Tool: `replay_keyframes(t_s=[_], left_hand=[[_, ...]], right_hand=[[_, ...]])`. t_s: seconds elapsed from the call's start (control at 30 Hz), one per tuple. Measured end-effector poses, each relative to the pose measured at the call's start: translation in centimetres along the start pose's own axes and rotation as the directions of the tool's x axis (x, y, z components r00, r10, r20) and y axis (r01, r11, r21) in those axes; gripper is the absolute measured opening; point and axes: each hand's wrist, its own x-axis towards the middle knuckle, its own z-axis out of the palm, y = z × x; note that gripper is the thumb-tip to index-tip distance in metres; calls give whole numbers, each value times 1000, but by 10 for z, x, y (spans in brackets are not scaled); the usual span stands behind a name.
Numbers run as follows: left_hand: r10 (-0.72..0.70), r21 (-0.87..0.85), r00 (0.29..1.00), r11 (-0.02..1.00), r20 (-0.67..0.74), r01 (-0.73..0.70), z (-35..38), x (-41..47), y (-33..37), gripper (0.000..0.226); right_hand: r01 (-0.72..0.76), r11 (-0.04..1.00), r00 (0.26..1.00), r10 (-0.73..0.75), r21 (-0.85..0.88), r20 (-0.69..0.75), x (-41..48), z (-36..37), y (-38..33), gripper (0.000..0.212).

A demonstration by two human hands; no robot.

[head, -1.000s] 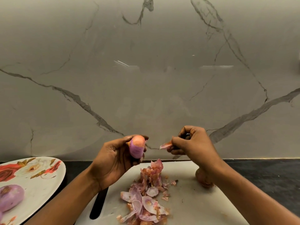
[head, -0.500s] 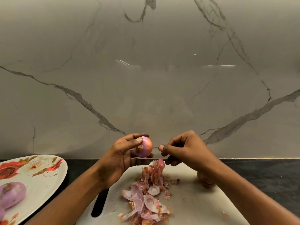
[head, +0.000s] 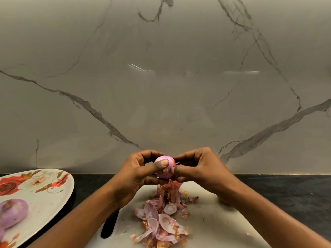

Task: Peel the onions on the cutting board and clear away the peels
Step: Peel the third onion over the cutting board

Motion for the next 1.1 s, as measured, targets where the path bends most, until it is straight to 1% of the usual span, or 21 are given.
replay_keyframes(t_s=[0.13,0.27,0.33,0.43,0.5,0.57,0.6,0.7,0.87,0.97,1.03,1.1], left_hand=[[-16,1,1000,1000,12,16,-2,1,-1,46],[-9,-56,999,998,31,11,-5,2,-1,44],[3,-56,1000,998,9,-2,-5,2,0,45],[21,-61,998,998,-60,-24,-5,3,1,49],[31,-59,996,998,-85,-36,-5,4,1,54],[36,-30,996,999,-84,-39,-3,3,0,52],[34,-15,996,999,-80,-35,-3,3,-1,51],[25,0,997,1000,-72,-25,-3,3,-3,53],[31,-22,998,999,-56,-32,-2,2,-1,50],[39,-29,995,999,-96,-42,-2,3,0,56],[54,-47,991,997,-121,-60,-3,3,0,58],[64,-61,989,995,-130,-73,-3,3,1,59]], right_hand=[[26,999,1000,-26,-32,-5,1,0,2,23],[24,1000,999,-24,0,-39,0,-2,1,24],[27,999,998,-26,25,-55,1,-3,-1,21],[17,995,996,-9,95,-87,2,-4,-3,16],[26,997,997,-21,72,-79,2,-3,-2,29],[41,999,998,-39,30,-50,0,1,0,41],[56,998,998,-56,0,-40,0,2,0,40],[82,994,995,-85,-74,-46,0,2,2,28],[63,996,991,-70,-64,-113,1,-1,2,22],[62,995,986,-73,-81,-148,2,-2,2,15],[78,992,988,-91,-103,-128,1,-2,2,10],[98,986,990,-111,-135,-90,-1,0,2,13]])
